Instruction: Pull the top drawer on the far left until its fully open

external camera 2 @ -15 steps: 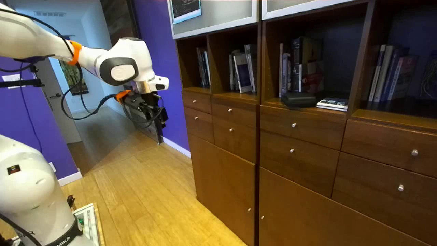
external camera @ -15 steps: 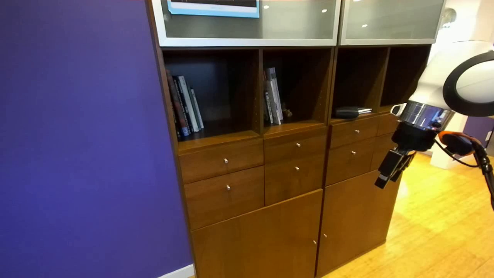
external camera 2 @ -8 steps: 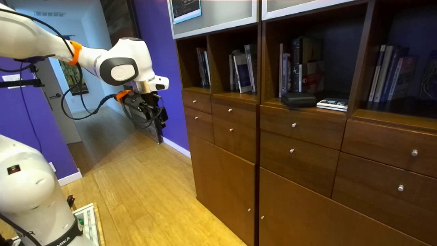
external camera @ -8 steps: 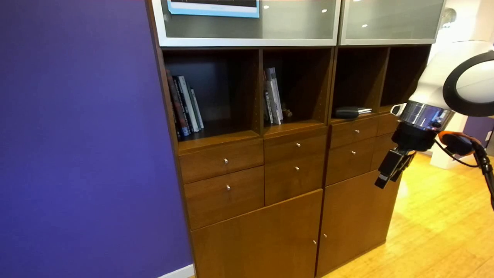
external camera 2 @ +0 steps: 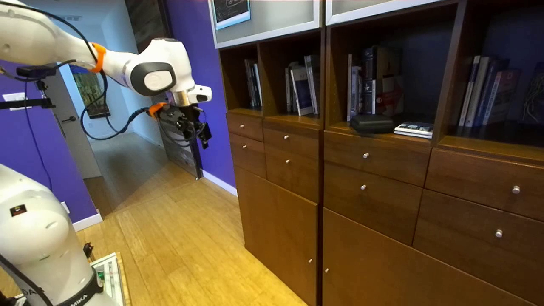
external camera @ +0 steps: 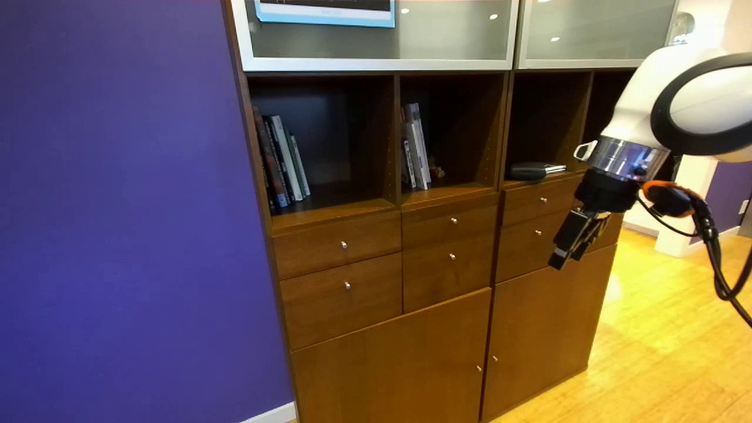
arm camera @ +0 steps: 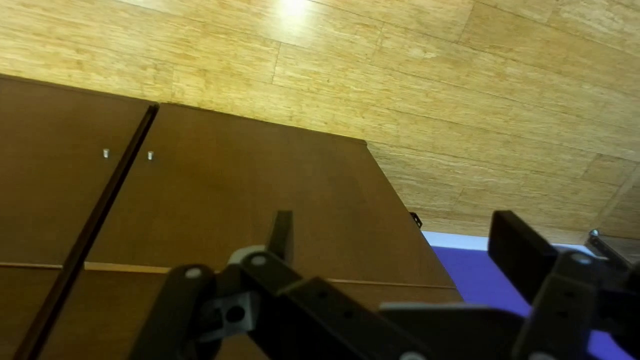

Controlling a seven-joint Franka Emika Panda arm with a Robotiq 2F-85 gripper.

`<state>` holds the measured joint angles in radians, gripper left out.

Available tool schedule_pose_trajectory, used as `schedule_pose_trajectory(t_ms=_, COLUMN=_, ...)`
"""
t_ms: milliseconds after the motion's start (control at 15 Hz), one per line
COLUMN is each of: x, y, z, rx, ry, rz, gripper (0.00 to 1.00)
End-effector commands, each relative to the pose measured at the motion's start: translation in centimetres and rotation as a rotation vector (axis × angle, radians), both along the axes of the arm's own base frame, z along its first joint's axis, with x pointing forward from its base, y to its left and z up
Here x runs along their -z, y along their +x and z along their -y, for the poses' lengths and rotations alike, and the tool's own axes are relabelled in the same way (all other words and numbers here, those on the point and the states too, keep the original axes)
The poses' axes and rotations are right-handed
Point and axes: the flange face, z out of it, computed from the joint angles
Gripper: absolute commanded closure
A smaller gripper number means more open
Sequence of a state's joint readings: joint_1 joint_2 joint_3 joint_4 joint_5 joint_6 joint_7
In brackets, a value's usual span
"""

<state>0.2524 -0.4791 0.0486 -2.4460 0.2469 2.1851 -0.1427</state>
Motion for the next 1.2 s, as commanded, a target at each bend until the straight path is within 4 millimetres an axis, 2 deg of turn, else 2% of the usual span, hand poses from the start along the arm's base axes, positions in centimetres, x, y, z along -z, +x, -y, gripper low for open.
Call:
schedule_pose_trajectory(t_ms=0, x=-2.3, y=4.4, z=-5.2, rx=-0.009, ry=0.056, rz=-0.064, gripper=0.00)
schedule_pose_trajectory(t_ms=267, x=-1.9, y=7.9, z=-11.6, rx=0.043, ry=0.106, rz=-0.119, gripper=0.00)
schedule_pose_trajectory(t_ms=600, x=0.3, y=12.1, z=-17.4, rx=0.313, ry=0.153, rz=-0.095, gripper=0.00)
schedule_pose_trajectory(t_ms=933, x=2.3, y=17.0, z=-21.3, rx=0.468, ry=0.084, rz=0.008, gripper=0.00)
schedule_pose_trajectory(t_ms=1067, x=2.4, y=18.4, z=-23.4, rx=0.432, ry=0.055, rz=0.073, gripper=0.00)
schedule_pose_trajectory(t_ms=1133, x=2.6, y=16.6, z=-21.1, rx=0.428, ry=0.070, rz=0.030, gripper=0.00)
